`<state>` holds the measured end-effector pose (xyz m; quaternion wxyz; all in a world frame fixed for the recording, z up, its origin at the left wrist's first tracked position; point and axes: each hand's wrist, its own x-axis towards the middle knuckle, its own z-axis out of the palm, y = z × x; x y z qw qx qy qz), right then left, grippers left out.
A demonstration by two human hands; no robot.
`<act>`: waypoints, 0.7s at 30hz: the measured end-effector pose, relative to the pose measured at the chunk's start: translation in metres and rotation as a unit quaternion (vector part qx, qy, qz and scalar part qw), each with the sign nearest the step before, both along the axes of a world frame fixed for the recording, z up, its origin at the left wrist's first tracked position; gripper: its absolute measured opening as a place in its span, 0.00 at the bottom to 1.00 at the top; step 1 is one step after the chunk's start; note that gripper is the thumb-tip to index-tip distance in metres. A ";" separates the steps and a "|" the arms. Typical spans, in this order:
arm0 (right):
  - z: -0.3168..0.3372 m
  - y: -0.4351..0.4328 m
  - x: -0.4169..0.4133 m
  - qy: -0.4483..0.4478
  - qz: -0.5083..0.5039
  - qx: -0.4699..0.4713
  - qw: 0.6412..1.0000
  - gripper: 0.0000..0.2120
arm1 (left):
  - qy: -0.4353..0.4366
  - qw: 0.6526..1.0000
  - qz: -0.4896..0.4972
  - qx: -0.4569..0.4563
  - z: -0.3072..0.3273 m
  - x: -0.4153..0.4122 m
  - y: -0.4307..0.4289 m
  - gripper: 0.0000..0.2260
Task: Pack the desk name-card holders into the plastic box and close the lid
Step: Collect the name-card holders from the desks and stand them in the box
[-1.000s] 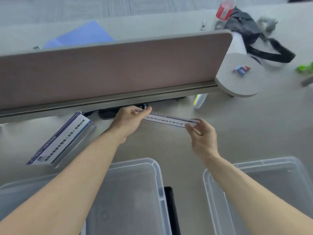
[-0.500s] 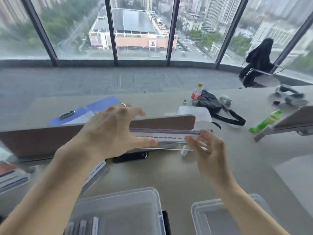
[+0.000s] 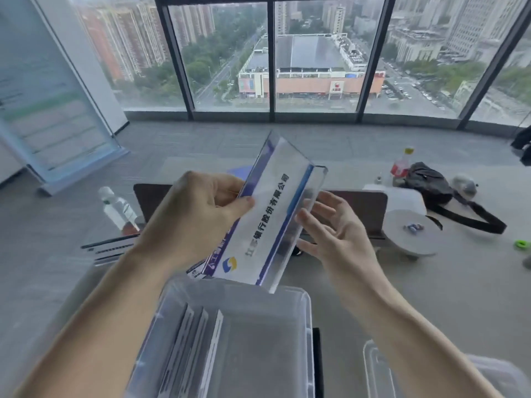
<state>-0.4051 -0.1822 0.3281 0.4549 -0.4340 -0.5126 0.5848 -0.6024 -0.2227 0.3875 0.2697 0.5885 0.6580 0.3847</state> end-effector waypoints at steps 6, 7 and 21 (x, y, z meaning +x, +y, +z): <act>-0.084 -0.038 -0.044 0.020 0.050 -0.153 0.987 0.13 | -0.034 0.991 0.063 -0.115 -0.073 -0.010 -0.048 0.07; -0.099 -0.046 -0.050 0.011 0.059 -0.181 0.982 0.12 | -0.032 0.988 0.056 -0.138 -0.090 -0.013 -0.056 0.08; -0.309 -0.088 -0.108 -0.190 0.047 -0.317 0.928 0.21 | 0.061 0.955 0.070 -0.281 -0.335 -0.020 -0.090 0.12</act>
